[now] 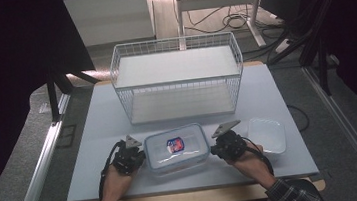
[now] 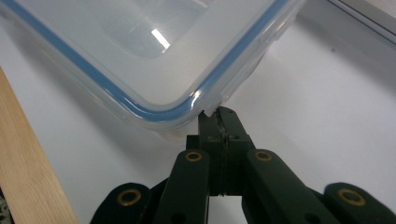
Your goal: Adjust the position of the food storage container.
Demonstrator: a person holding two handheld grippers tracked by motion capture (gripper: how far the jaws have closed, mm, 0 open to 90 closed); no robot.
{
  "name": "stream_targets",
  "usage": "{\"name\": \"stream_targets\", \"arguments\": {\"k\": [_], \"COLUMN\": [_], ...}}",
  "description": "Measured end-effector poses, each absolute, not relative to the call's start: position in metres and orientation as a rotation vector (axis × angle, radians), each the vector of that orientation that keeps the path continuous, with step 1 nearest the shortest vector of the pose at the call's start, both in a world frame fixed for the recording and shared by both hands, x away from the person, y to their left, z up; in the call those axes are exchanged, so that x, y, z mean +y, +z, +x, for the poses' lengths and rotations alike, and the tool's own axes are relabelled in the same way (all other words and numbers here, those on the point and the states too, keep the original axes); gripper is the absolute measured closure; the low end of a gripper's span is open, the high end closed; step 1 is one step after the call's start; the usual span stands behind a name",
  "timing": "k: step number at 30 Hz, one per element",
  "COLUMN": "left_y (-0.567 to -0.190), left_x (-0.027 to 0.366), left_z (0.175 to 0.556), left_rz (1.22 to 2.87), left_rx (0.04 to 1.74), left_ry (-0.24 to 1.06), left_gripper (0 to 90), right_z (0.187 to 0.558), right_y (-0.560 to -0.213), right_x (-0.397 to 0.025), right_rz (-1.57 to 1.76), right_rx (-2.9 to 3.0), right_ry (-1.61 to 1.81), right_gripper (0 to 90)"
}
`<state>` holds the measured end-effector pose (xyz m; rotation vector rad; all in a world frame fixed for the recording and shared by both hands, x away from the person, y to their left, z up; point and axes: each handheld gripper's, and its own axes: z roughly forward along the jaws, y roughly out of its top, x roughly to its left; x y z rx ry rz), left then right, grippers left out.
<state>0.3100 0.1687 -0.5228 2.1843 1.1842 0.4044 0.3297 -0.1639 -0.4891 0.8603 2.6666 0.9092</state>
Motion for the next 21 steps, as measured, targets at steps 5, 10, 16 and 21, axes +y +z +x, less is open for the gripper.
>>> {"name": "stream_targets", "arguments": {"k": [5, 10, 16, 21], "left_y": [-0.522, -0.522, -0.52, -0.51], "left_x": [0.155, 0.143, 0.146, 0.164], "left_z": [0.319, 0.322, 0.323, 0.315], "left_rz": [2.197, 2.206, 2.194, 2.119], "left_rx": [1.144, 1.121, 1.121, 1.118], "left_ry": [0.391, 0.382, 0.367, 0.386], "left_gripper": [89.6, 89.7, 84.2, 72.3], "right_z": [0.322, 0.317, 0.315, 0.312], "right_y": [-0.488, -0.488, -0.488, -0.481], "right_x": [-0.179, -0.19, -0.199, -0.207], "right_rz": [0.897, 0.92, 0.941, 0.94], "right_rx": [2.64, 2.622, 2.636, 2.611], "right_ry": [0.898, 0.892, 0.933, 0.953], "right_gripper": [89.4, 89.3, 88.3, 84.0]}}
